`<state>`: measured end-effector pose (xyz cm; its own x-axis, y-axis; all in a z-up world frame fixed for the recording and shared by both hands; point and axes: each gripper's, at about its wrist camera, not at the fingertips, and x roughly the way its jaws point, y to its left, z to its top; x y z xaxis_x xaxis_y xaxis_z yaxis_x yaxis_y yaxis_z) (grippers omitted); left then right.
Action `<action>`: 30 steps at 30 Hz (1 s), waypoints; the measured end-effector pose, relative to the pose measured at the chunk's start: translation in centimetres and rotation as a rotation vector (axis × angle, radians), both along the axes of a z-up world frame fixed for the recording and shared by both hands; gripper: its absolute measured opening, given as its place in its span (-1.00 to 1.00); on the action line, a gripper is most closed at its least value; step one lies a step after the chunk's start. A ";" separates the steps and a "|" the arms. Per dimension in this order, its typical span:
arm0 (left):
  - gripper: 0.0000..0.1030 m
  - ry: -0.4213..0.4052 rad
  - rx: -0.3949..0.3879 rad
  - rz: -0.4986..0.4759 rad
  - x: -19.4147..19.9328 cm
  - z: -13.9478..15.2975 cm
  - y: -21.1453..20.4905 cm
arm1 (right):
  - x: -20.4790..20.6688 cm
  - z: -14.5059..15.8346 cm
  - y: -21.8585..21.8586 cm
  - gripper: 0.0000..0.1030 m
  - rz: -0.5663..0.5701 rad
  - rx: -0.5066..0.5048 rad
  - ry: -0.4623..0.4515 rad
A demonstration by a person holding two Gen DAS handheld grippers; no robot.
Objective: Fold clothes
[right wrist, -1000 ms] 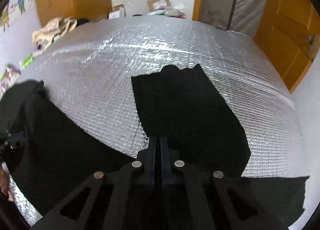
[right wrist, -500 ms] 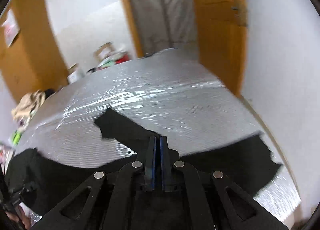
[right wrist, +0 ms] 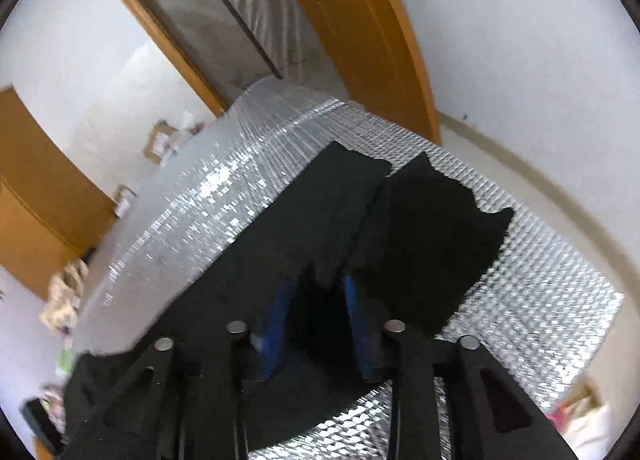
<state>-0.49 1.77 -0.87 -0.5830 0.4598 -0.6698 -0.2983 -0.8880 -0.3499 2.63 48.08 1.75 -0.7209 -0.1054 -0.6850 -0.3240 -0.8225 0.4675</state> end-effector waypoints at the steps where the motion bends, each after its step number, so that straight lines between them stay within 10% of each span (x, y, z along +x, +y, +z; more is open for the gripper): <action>1: -0.91 0.001 -0.001 0.001 0.0 0.0 0.0 | -0.3 0.0 0.2 -0.29 0.000 -0.006 0.000; 12: -0.91 0.004 -0.011 0.001 0.1 0.0 0.0 | -4.4 0.0 -2.0 -0.39 -0.025 0.394 -0.127; 14: -0.91 0.004 -0.012 0.000 0.1 0.0 0.1 | -4.5 0.1 -1.6 -0.90 -0.037 0.374 -0.117; 22: -0.91 0.022 -0.106 -0.007 0.5 0.6 1.2 | 1.0 4.7 0.3 -0.91 -0.124 0.249 0.133; 30: -0.91 0.022 -0.099 -0.020 0.8 0.6 0.8 | 3.2 -1.5 3.3 -0.87 -0.223 0.047 -0.045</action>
